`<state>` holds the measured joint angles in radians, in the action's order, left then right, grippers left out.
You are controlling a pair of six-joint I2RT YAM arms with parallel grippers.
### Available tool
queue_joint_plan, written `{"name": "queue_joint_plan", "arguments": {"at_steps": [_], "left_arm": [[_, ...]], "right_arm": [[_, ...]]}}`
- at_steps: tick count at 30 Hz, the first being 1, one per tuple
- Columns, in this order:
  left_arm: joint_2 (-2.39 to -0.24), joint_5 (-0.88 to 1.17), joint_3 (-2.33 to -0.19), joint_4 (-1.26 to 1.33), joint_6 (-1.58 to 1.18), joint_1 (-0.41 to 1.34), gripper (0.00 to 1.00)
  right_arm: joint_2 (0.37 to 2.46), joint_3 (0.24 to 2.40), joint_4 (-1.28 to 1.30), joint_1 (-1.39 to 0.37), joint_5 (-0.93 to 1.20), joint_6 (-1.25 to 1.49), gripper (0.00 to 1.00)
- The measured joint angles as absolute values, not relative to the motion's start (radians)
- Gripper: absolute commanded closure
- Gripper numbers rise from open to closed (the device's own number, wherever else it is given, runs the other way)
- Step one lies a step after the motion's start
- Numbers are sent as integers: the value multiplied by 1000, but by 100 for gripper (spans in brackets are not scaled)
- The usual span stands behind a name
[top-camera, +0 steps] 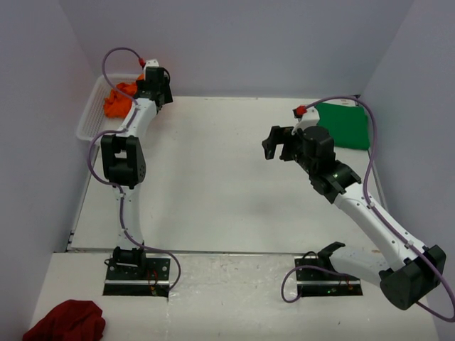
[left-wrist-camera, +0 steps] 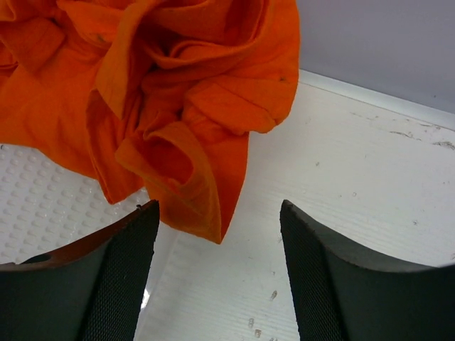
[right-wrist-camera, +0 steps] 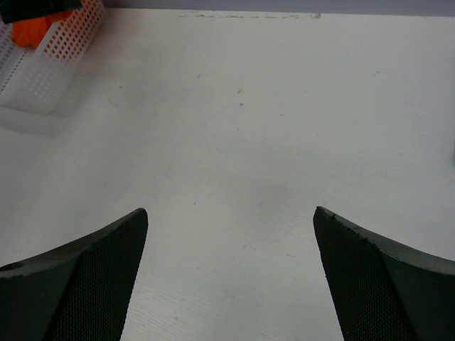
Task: Fold and stack the t-shirts
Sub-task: Grab crumpled tshirt from bin with the left arm
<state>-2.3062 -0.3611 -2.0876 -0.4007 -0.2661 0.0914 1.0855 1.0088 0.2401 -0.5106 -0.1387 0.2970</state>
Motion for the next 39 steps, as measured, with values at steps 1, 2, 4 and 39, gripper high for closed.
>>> {"name": "queue_joint_plan", "arguments": {"at_steps": [1,2,4,39], "left_arm": [[-2307,-363,-2088,-398,-266,90,31],[-2307,-364,-2088,-395,-265,89,32],[-2307,-368,-2088,-381,-265,87,33],[-2061,-117,-2280,-159,-27,161,100]], "right_arm": [[1085,1008,240,-511,-139,297,1],[1087,1007,240,-511,-139,297,1],[1092,1007,240,-511,-139,297,1],[1168,973,223,-513,-120,333,1]]}}
